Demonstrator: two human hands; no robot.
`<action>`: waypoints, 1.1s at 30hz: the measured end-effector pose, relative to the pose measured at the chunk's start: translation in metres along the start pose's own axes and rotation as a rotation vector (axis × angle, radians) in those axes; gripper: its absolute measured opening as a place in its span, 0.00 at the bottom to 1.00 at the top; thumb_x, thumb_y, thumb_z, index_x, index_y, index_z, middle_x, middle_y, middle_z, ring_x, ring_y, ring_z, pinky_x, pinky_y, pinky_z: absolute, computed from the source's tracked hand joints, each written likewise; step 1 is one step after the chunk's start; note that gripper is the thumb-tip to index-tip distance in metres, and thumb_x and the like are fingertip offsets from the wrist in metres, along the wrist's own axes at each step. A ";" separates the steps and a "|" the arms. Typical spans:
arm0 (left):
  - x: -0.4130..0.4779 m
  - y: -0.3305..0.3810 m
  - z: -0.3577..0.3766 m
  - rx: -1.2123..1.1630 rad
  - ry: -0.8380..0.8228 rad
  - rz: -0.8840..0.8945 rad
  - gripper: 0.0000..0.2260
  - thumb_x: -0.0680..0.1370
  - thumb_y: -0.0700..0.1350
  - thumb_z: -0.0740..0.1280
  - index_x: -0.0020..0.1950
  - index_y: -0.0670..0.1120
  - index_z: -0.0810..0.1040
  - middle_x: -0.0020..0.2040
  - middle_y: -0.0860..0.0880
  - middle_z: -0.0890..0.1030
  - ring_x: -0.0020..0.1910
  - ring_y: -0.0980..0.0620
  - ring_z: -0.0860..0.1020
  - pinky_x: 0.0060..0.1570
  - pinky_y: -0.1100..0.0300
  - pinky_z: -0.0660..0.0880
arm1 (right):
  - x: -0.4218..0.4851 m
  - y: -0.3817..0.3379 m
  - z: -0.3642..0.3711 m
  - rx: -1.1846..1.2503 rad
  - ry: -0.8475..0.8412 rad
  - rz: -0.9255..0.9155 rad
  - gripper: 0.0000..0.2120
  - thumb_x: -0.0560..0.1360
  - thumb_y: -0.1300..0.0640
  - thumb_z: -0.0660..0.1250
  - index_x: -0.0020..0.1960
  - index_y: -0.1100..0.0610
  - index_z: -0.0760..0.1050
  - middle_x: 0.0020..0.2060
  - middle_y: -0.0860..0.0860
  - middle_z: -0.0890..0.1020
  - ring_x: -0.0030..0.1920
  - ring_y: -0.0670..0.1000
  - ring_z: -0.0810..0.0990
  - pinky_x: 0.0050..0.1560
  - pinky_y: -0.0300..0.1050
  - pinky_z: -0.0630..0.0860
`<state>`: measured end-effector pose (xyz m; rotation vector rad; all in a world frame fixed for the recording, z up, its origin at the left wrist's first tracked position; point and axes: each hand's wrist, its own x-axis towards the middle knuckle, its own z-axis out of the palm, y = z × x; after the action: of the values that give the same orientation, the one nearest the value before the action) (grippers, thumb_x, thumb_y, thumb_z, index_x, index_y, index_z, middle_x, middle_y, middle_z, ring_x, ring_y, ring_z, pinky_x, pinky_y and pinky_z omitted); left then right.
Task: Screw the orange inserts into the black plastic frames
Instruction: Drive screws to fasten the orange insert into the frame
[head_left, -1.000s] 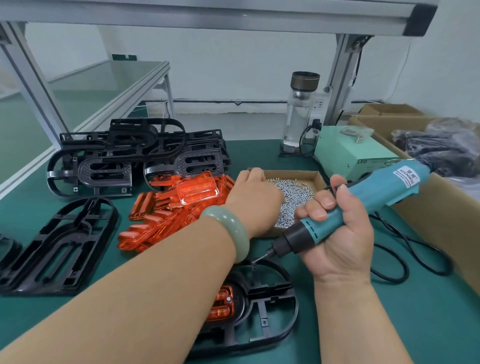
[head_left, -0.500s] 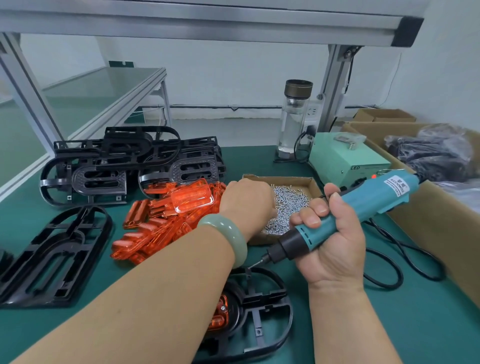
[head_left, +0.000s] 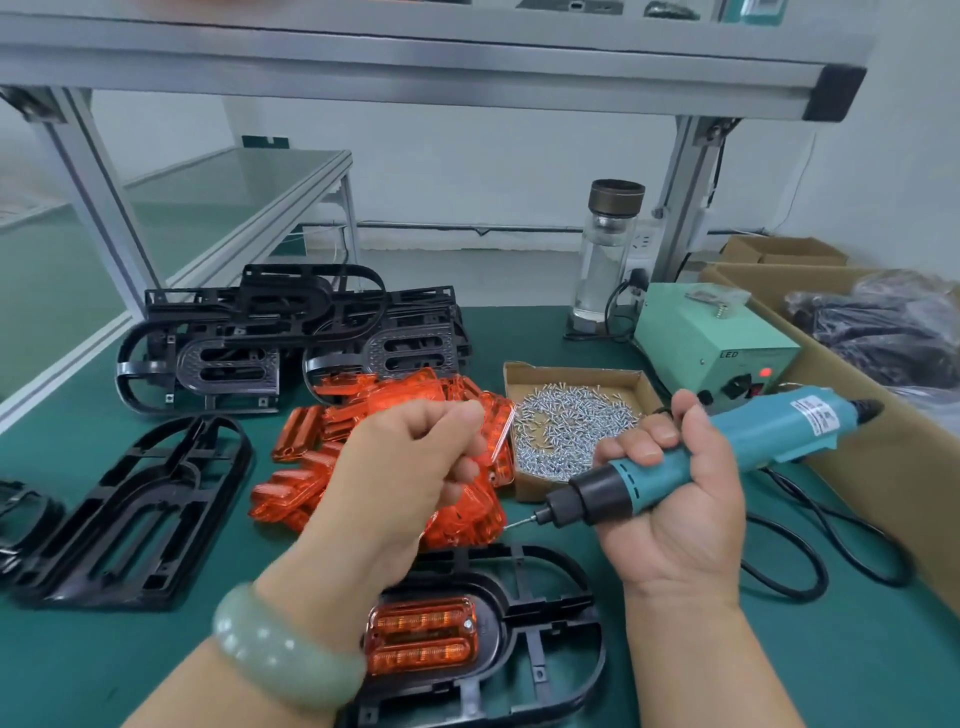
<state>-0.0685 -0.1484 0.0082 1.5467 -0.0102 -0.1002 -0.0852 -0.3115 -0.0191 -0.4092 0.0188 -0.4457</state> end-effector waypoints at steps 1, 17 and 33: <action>-0.008 -0.003 -0.005 -0.074 0.010 -0.049 0.09 0.72 0.49 0.70 0.32 0.53 0.82 0.30 0.52 0.79 0.28 0.59 0.74 0.27 0.66 0.72 | -0.001 0.001 0.001 0.012 0.006 -0.004 0.05 0.71 0.55 0.65 0.47 0.51 0.72 0.29 0.44 0.71 0.25 0.42 0.70 0.34 0.37 0.73; -0.050 -0.025 0.001 -0.617 -0.079 -0.476 0.06 0.74 0.38 0.66 0.43 0.37 0.82 0.34 0.41 0.81 0.27 0.53 0.79 0.23 0.66 0.75 | -0.010 0.008 0.008 0.021 -0.004 -0.020 0.03 0.73 0.52 0.64 0.46 0.50 0.73 0.29 0.43 0.71 0.26 0.41 0.70 0.34 0.36 0.73; -0.051 -0.032 0.000 -0.231 0.030 -0.242 0.13 0.76 0.43 0.68 0.31 0.44 0.82 0.31 0.43 0.81 0.28 0.54 0.77 0.26 0.66 0.74 | -0.012 0.016 0.008 -0.057 -0.049 -0.048 0.05 0.73 0.54 0.64 0.49 0.50 0.71 0.30 0.43 0.71 0.26 0.41 0.70 0.36 0.37 0.73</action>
<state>-0.1214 -0.1453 -0.0211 1.3133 0.2061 -0.2612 -0.0889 -0.2903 -0.0191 -0.4772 -0.0259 -0.4828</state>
